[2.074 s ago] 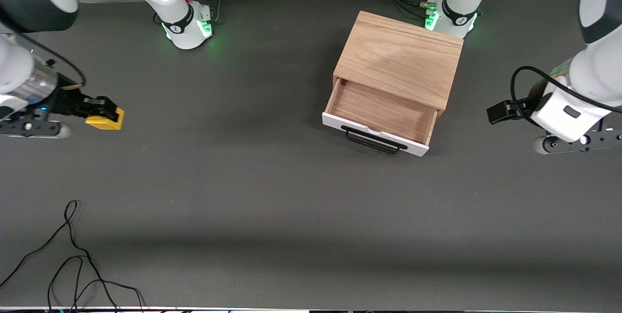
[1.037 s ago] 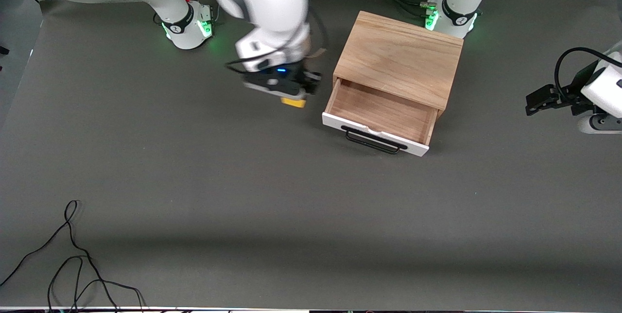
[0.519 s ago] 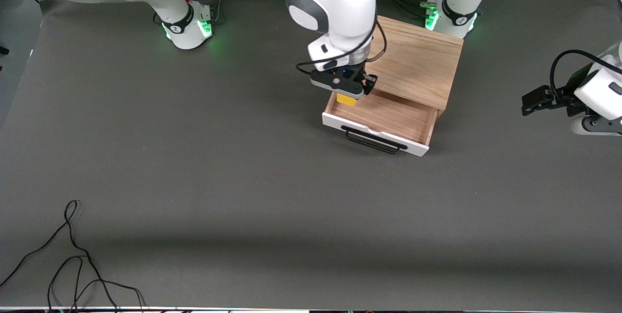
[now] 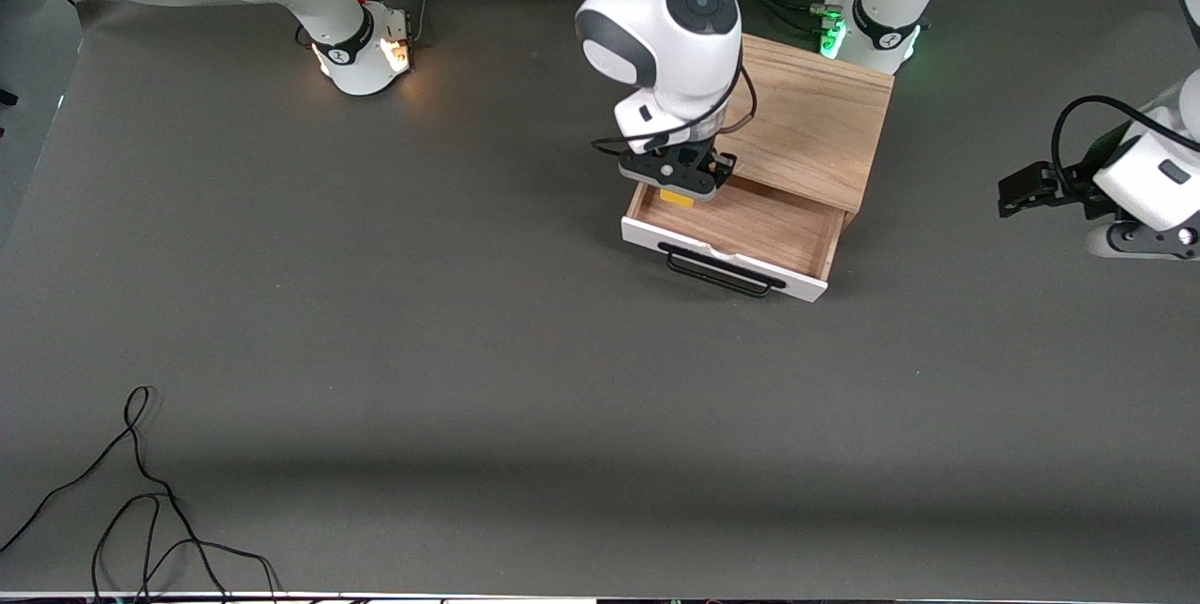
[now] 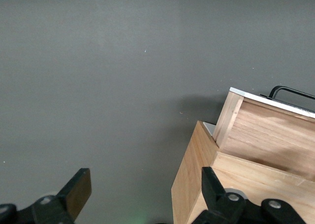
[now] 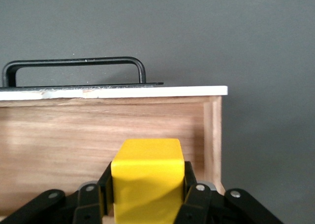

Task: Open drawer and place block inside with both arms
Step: 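Lower the cube into the drawer and open the right gripper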

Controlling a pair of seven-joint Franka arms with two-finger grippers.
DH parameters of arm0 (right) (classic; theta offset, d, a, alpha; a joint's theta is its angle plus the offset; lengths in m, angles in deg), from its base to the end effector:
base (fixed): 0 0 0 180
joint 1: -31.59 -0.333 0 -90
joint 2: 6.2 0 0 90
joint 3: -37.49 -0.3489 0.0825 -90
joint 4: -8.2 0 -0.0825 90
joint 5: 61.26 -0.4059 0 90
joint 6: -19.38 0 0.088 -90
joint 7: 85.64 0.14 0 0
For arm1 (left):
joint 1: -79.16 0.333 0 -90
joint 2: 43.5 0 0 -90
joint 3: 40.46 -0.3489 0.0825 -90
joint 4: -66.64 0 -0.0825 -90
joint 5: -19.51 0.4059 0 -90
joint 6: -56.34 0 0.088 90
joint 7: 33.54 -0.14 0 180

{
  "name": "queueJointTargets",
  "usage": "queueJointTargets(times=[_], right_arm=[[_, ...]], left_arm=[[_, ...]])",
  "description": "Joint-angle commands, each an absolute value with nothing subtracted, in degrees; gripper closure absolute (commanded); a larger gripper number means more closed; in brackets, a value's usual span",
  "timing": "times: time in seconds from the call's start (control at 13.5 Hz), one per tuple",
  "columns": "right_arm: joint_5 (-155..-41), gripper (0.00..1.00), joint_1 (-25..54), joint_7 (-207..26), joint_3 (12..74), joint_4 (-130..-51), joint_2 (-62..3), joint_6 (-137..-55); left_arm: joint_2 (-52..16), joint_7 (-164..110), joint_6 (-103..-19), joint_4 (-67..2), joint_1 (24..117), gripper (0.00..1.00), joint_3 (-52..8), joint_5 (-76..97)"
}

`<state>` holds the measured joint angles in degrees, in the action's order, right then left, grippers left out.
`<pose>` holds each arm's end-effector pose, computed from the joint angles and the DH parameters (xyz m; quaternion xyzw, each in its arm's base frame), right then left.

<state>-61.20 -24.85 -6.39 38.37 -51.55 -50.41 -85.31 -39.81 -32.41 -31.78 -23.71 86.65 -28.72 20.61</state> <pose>0.4527 0.6669 0.3689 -0.9791 0.2030 -0.0079 0.0037 0.5871 -0.0374 0.5820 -0.9983 0.0275 0.0508 0.0054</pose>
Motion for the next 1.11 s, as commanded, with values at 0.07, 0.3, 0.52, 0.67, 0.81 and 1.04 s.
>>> queueJointTargets(times=[0.07,0.3,0.52,0.67,0.81,1.04], right_arm=[[-61.35,0.77,-24.66,-5.74,38.02,-49.28,-53.65,-87.84],[-61.35,0.77,-24.66,-5.74,37.93,-49.28,-54.62,-87.85],[-61.35,0.77,-24.57,-5.66,37.93,-49.28,-56.11,-89.42],[-61.35,0.76,-24.66,-5.66,37.93,-49.28,-56.38,-89.60],[-61.44,0.36,-24.57,-5.57,38.02,-49.28,-56.47,-90.04],[-61.44,0.00,-24.48,-5.48,38.02,-49.28,-56.38,-90.22]], left_arm=[[-41.92,-32.22,-31.28,-25.47,86.19,0.00,-28.68,20.65],[-41.83,-32.22,-31.37,-25.30,86.10,0.00,-28.68,20.74],[-41.66,-32.31,-31.37,-25.21,84.88,0.00,-29.20,21.00],[-41.57,-32.22,-31.46,-25.04,75.79,0.00,-37.59,21.35],[-41.57,-32.31,-31.46,-25.03,72.92,0.00,-41.16,21.35],[-41.48,-32.22,-31.46,-24.95,72.83,0.00,-41.16,21.35]])
